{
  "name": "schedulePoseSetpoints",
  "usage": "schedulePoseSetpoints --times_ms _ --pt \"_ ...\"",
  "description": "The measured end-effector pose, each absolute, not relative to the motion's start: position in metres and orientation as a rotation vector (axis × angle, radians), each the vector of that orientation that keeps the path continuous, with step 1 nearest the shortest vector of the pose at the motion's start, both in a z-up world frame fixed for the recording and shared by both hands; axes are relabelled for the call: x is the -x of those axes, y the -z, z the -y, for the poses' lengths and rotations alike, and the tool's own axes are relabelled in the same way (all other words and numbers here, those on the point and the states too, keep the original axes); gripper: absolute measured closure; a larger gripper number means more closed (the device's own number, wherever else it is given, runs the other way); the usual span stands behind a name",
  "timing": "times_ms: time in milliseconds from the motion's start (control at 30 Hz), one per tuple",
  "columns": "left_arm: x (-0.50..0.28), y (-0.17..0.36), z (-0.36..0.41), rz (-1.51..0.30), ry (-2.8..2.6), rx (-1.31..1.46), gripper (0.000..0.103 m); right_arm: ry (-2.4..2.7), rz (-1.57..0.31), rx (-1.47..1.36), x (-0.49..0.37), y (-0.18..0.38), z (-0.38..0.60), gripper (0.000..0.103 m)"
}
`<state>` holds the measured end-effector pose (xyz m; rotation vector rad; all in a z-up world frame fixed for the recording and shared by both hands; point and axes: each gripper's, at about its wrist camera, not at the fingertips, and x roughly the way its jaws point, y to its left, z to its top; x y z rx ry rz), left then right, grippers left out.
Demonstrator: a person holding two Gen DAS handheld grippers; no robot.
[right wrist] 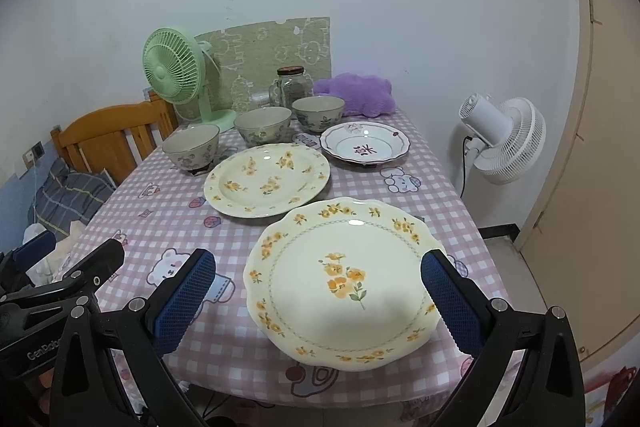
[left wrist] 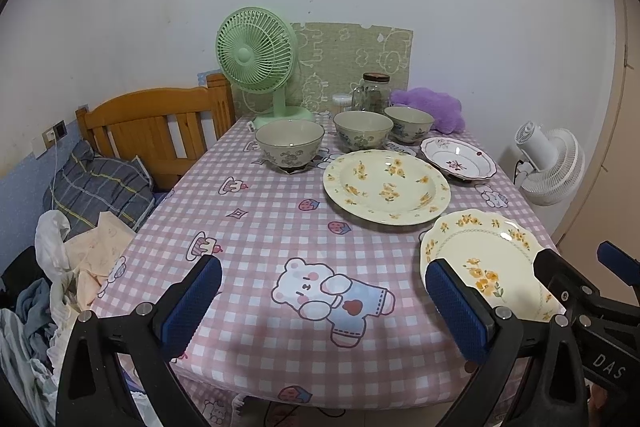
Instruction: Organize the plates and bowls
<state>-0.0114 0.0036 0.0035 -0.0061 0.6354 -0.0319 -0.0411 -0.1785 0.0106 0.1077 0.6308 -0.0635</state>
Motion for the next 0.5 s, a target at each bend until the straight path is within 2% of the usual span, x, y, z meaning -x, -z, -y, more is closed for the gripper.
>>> schedulePoseSetpoints --times_ms 500 --pt "0.0132 -0.0015 0.0051 -0.625 0.014 0.001 0.001 0.060 -0.642 -0.122 0.0386 -0.0074 0.1867 0.000"
